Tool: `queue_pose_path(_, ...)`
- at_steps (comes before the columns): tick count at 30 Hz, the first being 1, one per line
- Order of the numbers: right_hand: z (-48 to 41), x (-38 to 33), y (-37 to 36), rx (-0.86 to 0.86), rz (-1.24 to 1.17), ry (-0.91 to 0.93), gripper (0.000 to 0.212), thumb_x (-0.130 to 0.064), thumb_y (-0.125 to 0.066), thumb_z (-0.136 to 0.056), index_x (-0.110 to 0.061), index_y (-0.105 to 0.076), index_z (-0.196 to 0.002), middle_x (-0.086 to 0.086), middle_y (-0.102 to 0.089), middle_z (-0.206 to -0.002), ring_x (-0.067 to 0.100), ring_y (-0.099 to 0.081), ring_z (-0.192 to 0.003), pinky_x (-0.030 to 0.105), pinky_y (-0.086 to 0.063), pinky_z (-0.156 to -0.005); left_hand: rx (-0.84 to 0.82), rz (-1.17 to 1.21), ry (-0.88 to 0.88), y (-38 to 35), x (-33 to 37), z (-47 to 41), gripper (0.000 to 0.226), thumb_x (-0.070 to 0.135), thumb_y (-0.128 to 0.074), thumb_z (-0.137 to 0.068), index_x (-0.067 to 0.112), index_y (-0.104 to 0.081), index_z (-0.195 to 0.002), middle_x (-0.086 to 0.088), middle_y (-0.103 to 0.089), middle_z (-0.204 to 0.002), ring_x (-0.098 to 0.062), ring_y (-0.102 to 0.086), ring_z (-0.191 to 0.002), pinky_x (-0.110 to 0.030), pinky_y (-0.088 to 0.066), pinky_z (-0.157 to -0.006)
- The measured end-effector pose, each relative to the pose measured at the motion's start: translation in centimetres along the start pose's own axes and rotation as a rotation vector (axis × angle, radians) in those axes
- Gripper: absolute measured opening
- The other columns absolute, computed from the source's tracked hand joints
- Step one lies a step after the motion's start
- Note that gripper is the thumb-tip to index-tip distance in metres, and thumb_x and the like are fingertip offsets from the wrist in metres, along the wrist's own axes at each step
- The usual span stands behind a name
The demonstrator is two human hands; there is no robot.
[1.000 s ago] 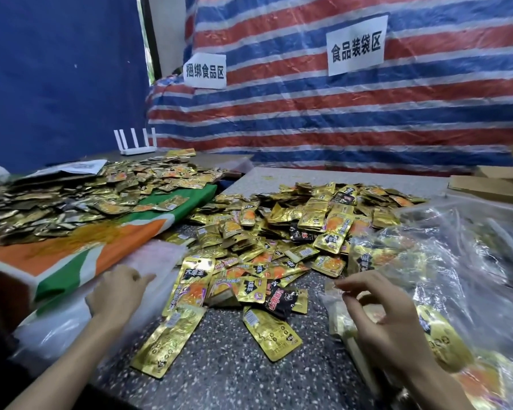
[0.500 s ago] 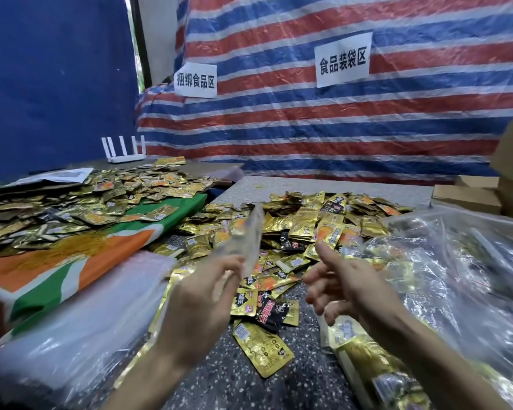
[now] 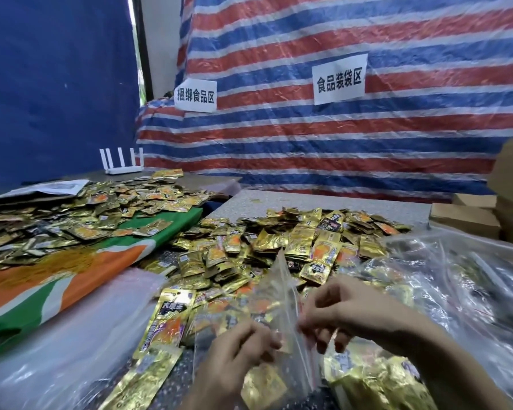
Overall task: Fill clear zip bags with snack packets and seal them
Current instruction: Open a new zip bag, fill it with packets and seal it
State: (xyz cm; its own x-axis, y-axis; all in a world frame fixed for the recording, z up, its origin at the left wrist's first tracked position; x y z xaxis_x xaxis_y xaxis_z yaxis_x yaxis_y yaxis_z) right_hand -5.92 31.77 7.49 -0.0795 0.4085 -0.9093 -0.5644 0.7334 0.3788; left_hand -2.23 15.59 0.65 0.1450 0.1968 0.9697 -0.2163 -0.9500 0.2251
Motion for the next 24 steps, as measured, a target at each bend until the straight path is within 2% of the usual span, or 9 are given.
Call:
queue_pose_path(1,0.2,-0.2,-0.2,-0.021,0.012,0.012,0.010,-0.014,-0.073,-0.088,-0.012,-0.077,-0.079,0.011,-0.074,-0.075,0.015,-0.065,-0.061,0.019,-0.047,-0.049,0.010,0.093,0.103,0.0,-0.6,-0.8,0.033,0.021,-0.051,-0.099,0.011,-0.069,-0.074,-0.011,-0.069,-0.080,-0.016,-0.064,-0.064,-0.031,-0.047,-0.069)
queue_pose_path(4,0.6,-0.7,-0.5,-0.039,0.075,0.030,0.016,-0.015,-0.070,-0.091,-0.016,-0.076,-0.076,0.004,-0.072,-0.070,0.010,-0.061,-0.057,0.017,-0.044,-0.048,-0.027,0.138,-0.082,-0.5,2.1,-1.8,0.024,0.039,-0.065,-0.089,0.020,-0.073,-0.076,-0.007,-0.071,-0.077,-0.018,-0.066,-0.068,-0.027,-0.049,-0.063)
queue_pose_path(8,1.6,-0.4,1.1,0.049,0.199,-0.056,0.019,-0.016,-0.065,-0.093,-0.012,-0.072,-0.076,0.006,-0.072,-0.069,0.012,-0.060,-0.055,0.018,-0.041,-0.047,-0.061,0.182,-0.145,-0.5,2.6,-2.2,0.022,0.033,-0.077,-0.073,0.011,-0.072,-0.073,-0.012,-0.069,-0.072,-0.022,-0.065,-0.066,-0.032,-0.051,-0.065)
queue_pose_path(12,3.0,0.2,4.5,0.234,0.435,-0.126,0.014,-0.024,-0.070,-0.088,-0.014,-0.069,-0.078,0.000,-0.067,-0.069,0.006,-0.055,-0.055,0.021,-0.043,-0.052,0.026,0.564,-0.029,0.3,1.8,-3.1,0.026,0.024,-0.079,-0.059,0.004,-0.063,-0.065,-0.019,-0.055,-0.065,-0.024,-0.055,-0.057,-0.032,-0.048,-0.054)
queue_pose_path(16,3.9,-2.2,5.2,0.350,0.582,0.206,0.022,-0.028,-0.080,-0.079,-0.033,-0.064,-0.093,-0.012,-0.060,-0.095,0.002,-0.055,-0.069,0.016,-0.043,-0.061,0.062,0.815,0.054,-0.6,2.4,-4.0,0.019,0.010,-0.074,-0.071,0.005,-0.057,-0.066,-0.011,-0.051,-0.061,-0.018,-0.052,-0.052,-0.027,-0.050,-0.047)
queue_pose_path(18,4.4,-3.7,4.5,0.345,0.570,0.429,0.015,-0.026,-0.075,-0.086,-0.036,-0.070,-0.095,-0.022,-0.056,-0.116,0.004,-0.057,-0.075,0.011,-0.044,-0.065,0.052,0.908,0.096,-1.4,2.7,-4.5,0.014,0.017,-0.067,-0.070,0.007,-0.058,-0.065,-0.008,-0.051,-0.061,-0.016,-0.051,-0.049,-0.025,-0.049,-0.045)
queue_pose_path(20,4.8,-4.6,3.9,0.308,0.579,0.528,0.011,-0.035,-0.063,-0.093,-0.033,-0.074,-0.094,-0.025,-0.055,-0.129,-0.003,-0.060,-0.078,0.006,-0.042,-0.064,0.018,0.974,0.131,-1.9,3.0,-5.3,0.013,0.019,-0.064,-0.075,0.008,-0.056,-0.074,-0.006,-0.051,-0.062,-0.014,-0.050,-0.049,-0.025,-0.050,-0.046)
queue_pose_path(22,5.0,-4.4,3.7,0.232,0.561,0.475,0.025,-0.048,-0.058,-0.091,-0.031,-0.076,-0.092,-0.023,-0.063,-0.120,-0.001,-0.062,-0.074,0.006,-0.041,-0.059,-0.030,1.021,0.154,-2.1,2.8,-6.1,0.016,0.021,-0.069,-0.075,0.010,-0.058,-0.080,-0.004,-0.052,-0.066,-0.014,-0.050,-0.053,-0.025,-0.050,-0.055)
queue_pose_path(24,5.1,-3.9,4.2,0.186,0.544,0.365,0.022,-0.045,-0.059,-0.092,-0.031,-0.075,-0.091,-0.014,-0.070,-0.096,0.007,-0.064,-0.067,0.012,-0.043,-0.055,-0.072,1.045,0.158,-2.1,2.4,-7.0,0.018,0.025,-0.073,-0.073,0.012,-0.063,-0.076,-0.004,-0.054,-0.070,-0.015,-0.049,-0.060,-0.028,-0.046,-0.066)
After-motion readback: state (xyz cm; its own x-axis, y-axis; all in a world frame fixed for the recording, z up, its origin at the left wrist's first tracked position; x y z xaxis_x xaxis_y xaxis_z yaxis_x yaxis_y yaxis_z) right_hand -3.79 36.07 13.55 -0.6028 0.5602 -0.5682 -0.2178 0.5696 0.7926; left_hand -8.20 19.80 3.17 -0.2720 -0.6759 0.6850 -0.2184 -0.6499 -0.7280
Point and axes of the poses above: each hand's wrist, its own z-axis away from the middle knuckle, its own y-axis out of the back of the hand, x = y × z, the point moved 6 cm from there along -z, towards the middle knuckle
